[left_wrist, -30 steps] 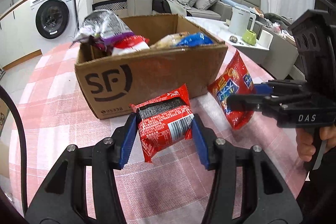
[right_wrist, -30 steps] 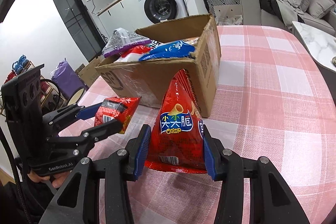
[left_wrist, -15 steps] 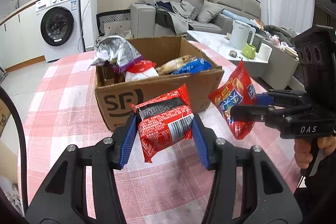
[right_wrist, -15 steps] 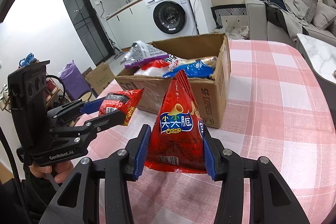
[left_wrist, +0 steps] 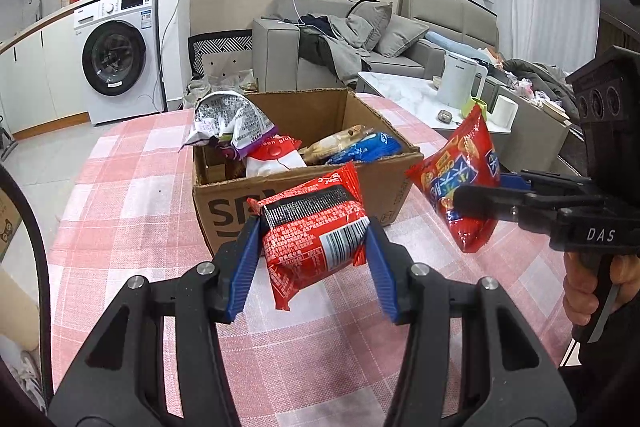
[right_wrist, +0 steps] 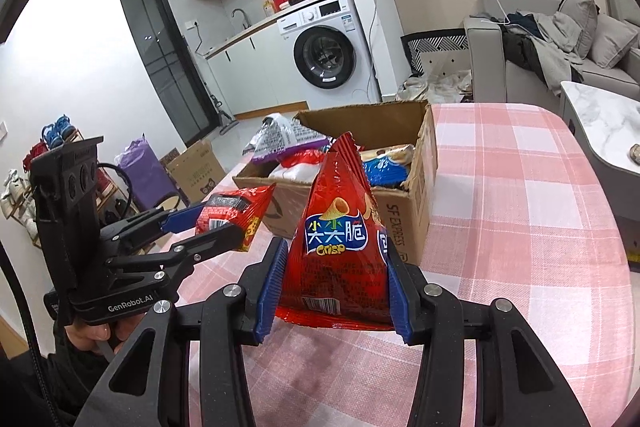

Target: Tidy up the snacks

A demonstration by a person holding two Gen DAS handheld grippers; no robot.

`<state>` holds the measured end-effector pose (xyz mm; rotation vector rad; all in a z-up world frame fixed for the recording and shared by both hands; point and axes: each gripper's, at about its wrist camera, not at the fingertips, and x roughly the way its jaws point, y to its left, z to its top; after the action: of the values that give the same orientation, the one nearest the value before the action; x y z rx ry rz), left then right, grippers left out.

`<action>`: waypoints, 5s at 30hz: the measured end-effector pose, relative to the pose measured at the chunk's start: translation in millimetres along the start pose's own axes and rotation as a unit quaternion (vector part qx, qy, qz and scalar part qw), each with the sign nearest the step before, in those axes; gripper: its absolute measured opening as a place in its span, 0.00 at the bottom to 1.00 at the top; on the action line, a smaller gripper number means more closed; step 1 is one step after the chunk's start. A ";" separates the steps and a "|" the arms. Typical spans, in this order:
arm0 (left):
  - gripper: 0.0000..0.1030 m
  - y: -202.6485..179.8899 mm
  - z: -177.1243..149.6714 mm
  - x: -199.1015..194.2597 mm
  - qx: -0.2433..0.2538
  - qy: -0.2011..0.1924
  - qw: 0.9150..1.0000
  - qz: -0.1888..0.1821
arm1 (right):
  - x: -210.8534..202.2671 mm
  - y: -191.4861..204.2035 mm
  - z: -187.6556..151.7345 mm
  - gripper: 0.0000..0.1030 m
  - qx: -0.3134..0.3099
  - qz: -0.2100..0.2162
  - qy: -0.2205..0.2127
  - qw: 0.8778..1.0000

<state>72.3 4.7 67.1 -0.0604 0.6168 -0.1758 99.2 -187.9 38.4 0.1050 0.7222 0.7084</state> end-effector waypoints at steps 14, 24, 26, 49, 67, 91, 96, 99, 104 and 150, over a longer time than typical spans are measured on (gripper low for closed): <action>0.47 4.2 25.2 -16.9 -0.004 -0.024 1.000 0.004 | 10.4 15.1 21.0 0.45 0.003 -0.012 -0.032 0.999; 0.47 11.4 49.2 -0.4 -0.016 -0.024 0.999 0.016 | 26.7 23.1 46.5 0.45 -0.001 -0.028 -0.049 0.998; 0.47 10.9 55.1 1.8 -0.017 -0.027 0.999 0.018 | 29.0 23.3 51.5 0.45 -0.001 -0.027 -0.052 0.998; 0.47 20.7 94.6 54.6 -0.005 -0.019 0.999 0.042 | 60.5 -20.0 84.7 0.45 0.030 -0.032 -0.035 0.998; 0.47 25.5 93.6 96.3 0.014 -0.007 0.999 0.048 | 100.3 -26.4 100.0 0.46 0.039 -0.030 -0.018 0.999; 0.48 59.7 76.1 147.8 0.004 0.034 0.998 0.056 | 125.7 -33.8 98.1 0.48 0.018 -0.047 0.016 0.999; 0.54 59.1 75.6 143.5 0.012 0.034 0.997 0.069 | 110.3 -27.7 96.6 0.62 0.001 -0.059 0.001 0.998; 0.77 54.0 73.1 131.3 0.009 0.021 0.998 0.065 | 98.5 -26.6 92.2 0.74 -0.005 -0.058 -0.009 0.998; 0.82 49.3 66.3 108.4 0.010 0.001 0.998 0.057 | 78.6 -28.1 81.7 0.99 0.004 -0.051 -0.030 0.998; 1.00 44.1 -27.1 36.3 -0.005 -0.106 0.990 0.087 | 41.7 1.1 -23.9 1.00 -0.082 -0.072 -0.128 0.986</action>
<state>92.0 41.4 19.6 -0.0333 0.4081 0.0039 105.4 -164.5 -3.1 -0.0073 0.4191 0.6005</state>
